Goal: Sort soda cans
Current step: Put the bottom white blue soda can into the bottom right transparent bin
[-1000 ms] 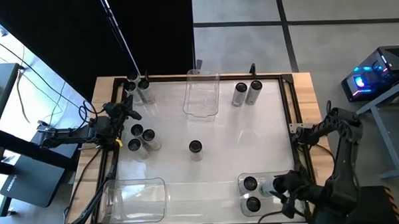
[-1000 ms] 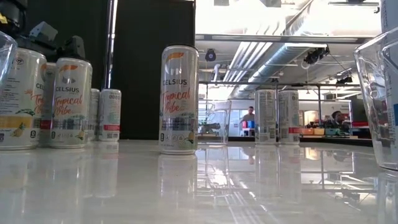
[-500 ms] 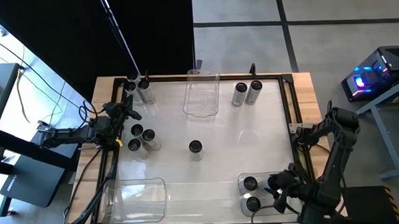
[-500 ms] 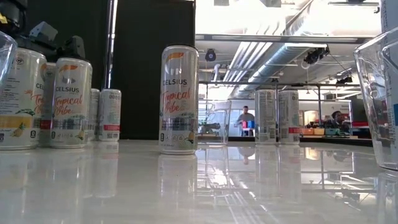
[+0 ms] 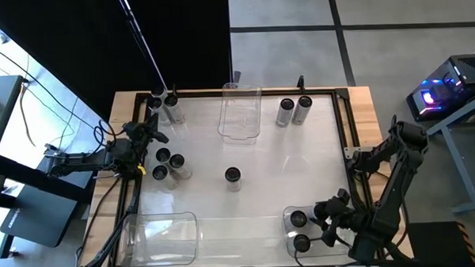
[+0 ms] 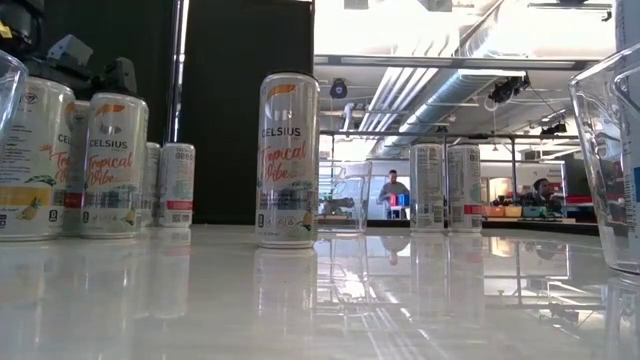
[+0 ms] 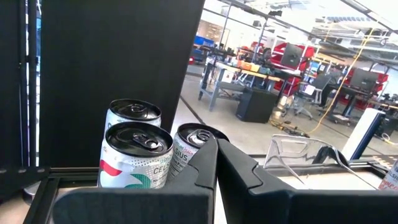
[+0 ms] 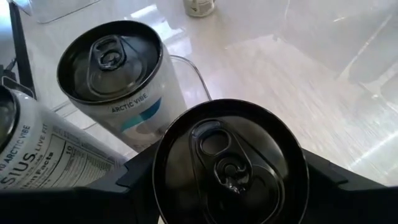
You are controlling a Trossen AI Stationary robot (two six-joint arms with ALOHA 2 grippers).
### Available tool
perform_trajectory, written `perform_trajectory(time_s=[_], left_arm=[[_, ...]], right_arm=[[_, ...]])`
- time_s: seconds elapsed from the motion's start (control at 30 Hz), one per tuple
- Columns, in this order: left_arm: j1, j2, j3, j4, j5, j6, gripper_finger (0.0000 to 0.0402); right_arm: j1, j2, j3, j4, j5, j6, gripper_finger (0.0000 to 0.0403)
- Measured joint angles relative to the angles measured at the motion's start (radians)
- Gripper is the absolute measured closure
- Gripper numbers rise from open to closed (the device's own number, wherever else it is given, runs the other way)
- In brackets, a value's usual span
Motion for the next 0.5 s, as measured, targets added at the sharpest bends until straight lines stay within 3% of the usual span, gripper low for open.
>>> perform_trajectory(time_s=[0.5], left_arm=[[0.0,0.0,0.0,0.0,0.0,0.0,0.0401]], right_arm=[[0.0,0.002,-0.033,0.043,0.034,-0.001,0.0155]])
